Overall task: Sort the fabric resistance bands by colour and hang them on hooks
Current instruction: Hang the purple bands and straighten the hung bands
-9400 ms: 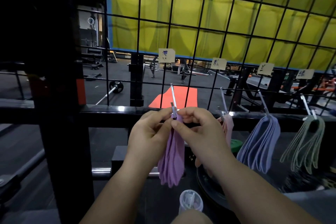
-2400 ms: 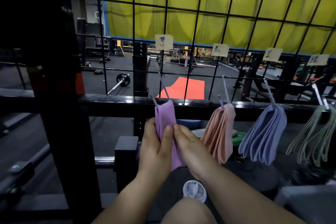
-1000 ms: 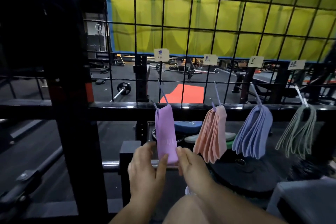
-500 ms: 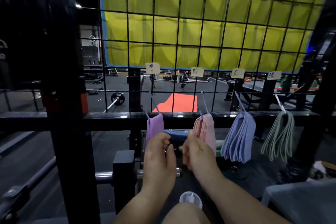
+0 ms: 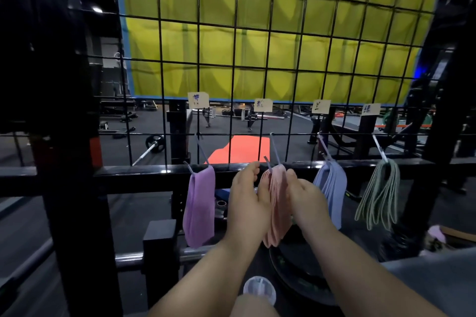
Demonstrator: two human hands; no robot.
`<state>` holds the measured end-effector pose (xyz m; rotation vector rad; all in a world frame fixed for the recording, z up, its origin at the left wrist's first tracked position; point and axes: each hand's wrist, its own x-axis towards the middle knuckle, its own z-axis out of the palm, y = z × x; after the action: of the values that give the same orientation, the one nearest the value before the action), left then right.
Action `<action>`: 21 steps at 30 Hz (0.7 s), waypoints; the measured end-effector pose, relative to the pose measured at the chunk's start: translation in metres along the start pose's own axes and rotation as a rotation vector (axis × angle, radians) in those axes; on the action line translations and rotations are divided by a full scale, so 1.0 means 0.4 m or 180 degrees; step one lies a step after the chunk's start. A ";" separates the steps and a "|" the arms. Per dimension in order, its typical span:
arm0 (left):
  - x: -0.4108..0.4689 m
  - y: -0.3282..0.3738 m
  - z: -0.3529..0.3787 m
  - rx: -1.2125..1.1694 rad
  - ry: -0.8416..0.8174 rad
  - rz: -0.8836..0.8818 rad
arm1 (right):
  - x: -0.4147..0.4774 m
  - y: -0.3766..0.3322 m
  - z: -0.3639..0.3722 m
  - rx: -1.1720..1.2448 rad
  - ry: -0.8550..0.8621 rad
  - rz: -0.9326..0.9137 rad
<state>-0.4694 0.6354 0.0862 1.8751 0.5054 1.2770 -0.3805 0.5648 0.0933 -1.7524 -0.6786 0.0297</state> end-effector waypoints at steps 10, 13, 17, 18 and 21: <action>0.039 0.001 0.018 -0.0098 -0.0150 0.0233 | 0.016 0.029 0.007 -0.0560 -0.0067 0.0184; 0.046 0.001 0.021 -0.0246 -0.0165 0.0210 | 0.024 0.029 0.016 -0.0461 -0.0144 0.0209; 0.049 0.014 0.018 -0.0631 -0.0256 -0.0037 | 0.025 0.025 0.023 0.0405 -0.0414 0.0657; 0.051 0.015 0.018 -0.0771 -0.0277 -0.0139 | 0.024 0.022 0.026 0.0678 -0.0504 0.0790; 0.057 0.018 0.010 -0.0911 -0.0359 -0.0215 | 0.024 0.013 0.032 0.1331 -0.0676 0.0938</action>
<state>-0.4571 0.6454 0.1047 1.6646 0.3057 1.1273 -0.3749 0.5798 0.0881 -1.4387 -0.5146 0.5304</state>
